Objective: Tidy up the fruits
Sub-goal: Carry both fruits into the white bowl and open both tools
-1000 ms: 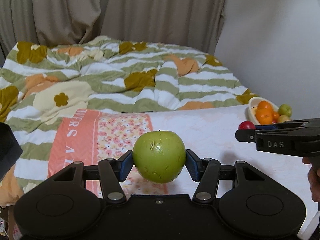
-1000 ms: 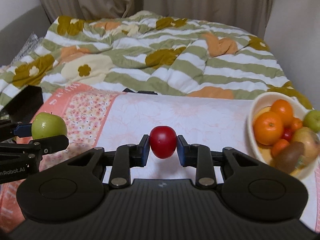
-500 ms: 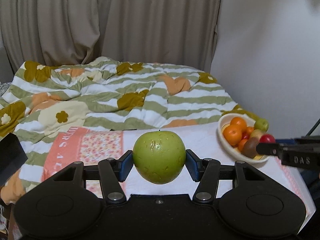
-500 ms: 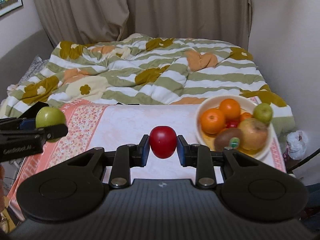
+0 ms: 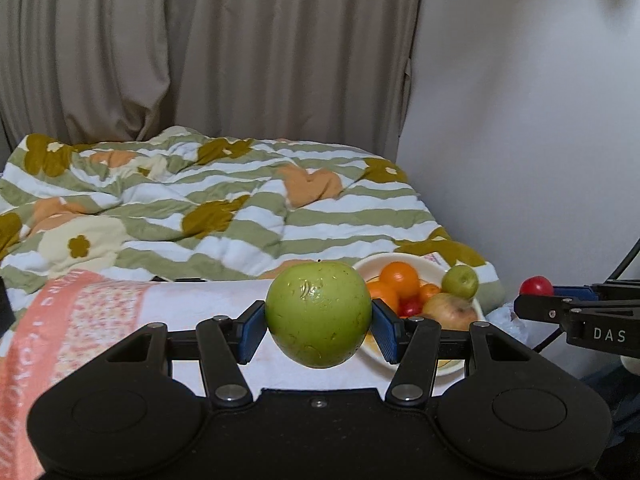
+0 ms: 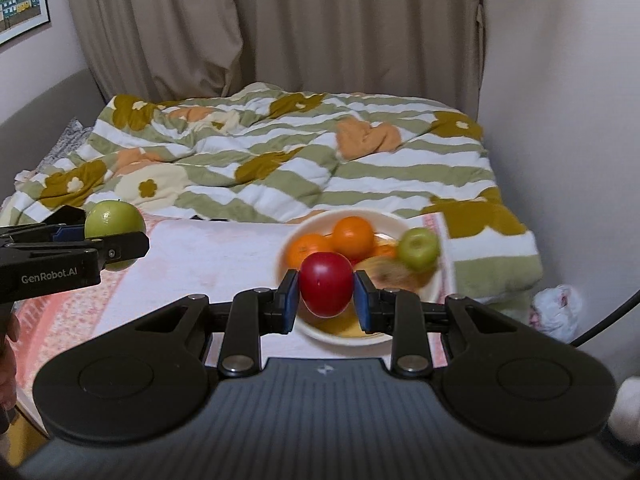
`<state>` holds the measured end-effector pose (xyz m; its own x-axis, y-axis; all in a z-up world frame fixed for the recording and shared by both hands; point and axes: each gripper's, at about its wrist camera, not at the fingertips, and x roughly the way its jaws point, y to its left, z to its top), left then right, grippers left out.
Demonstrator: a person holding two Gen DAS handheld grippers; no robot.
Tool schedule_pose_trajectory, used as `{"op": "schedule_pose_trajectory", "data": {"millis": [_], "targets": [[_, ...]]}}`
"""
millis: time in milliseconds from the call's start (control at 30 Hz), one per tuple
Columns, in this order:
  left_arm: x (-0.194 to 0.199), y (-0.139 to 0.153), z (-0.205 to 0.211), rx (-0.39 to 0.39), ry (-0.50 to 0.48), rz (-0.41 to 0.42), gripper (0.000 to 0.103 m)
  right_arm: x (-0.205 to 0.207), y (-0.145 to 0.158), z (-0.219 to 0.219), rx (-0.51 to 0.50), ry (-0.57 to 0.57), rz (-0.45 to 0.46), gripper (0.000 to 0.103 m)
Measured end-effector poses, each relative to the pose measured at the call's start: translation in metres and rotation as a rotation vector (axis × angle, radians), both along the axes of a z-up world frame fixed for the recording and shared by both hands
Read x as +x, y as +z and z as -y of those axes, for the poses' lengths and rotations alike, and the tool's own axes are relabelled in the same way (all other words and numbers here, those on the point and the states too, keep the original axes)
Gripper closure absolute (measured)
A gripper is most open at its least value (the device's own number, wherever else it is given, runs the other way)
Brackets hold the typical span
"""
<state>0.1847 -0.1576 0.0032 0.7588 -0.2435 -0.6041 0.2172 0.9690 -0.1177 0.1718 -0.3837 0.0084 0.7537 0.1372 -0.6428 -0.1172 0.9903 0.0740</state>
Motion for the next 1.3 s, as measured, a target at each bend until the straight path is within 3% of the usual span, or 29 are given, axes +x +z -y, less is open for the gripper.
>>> {"op": "schedule_pose_trajectory", "data": {"millis": [233, 733, 1167, 1200, 1300], "targets": [[0.041, -0.012, 0.034, 0.023, -0.054, -0.023, 0.043, 0.041, -0.011, 0.029, 0.012, -0.033, -0.008, 0.059], [0.144, -0.061, 0.083, 0.100, -0.208, -0.111, 0.043, 0.135, -0.044, 0.043, 0.029, -0.107, -0.074, 0.059], [0.174, -0.094, 0.097, 0.152, -0.266, -0.147, 0.043, 0.169, -0.072, 0.048, 0.034, -0.138, -0.133, 0.059], [0.175, -0.094, 0.096, 0.150, -0.268, -0.148, 0.041, 0.171, -0.073, 0.048, 0.034, -0.139, -0.135, 0.059], [0.173, -0.092, 0.095, 0.144, -0.272, -0.126, 0.013, 0.173, -0.074, 0.047, 0.034, -0.139, -0.138, 0.059]]}}
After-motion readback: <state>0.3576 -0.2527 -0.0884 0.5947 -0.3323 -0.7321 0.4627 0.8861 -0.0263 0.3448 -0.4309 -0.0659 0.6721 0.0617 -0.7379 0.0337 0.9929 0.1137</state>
